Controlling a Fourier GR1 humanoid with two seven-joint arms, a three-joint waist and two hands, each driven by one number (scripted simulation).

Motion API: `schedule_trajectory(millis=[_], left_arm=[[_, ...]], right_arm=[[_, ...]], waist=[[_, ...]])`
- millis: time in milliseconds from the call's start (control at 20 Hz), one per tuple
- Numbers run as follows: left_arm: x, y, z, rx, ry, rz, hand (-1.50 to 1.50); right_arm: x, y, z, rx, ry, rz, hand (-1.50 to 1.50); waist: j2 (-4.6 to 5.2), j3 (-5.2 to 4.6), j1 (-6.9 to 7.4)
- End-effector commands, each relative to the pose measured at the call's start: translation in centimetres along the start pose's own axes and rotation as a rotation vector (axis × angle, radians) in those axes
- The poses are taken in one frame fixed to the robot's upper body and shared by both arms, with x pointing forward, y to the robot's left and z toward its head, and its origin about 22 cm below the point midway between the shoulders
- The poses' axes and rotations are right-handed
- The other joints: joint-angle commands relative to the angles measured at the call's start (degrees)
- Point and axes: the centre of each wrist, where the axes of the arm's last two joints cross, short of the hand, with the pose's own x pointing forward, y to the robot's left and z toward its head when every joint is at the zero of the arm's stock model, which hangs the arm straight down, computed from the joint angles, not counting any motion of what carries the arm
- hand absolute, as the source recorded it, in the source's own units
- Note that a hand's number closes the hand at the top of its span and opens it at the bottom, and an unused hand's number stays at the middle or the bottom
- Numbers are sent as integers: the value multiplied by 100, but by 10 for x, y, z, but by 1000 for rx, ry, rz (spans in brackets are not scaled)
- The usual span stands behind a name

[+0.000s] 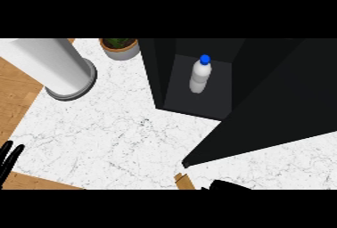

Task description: Pick up the bottled water, place it into the cabinet and close the cabinet

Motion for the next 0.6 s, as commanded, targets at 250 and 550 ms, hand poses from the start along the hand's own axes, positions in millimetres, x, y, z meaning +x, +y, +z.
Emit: schedule_trajectory(millis=[250, 550], left_arm=[[2, 5, 9, 31, -6, 23, -150], [6, 9, 29, 48, 5, 45, -150]], right_arm=[[-12, -85, -73, -413, 71, -35, 150], [-8, -142, -117, -553, 96, 7, 150]], waist=[[-72, 61, -305], [-97, 76, -373]])
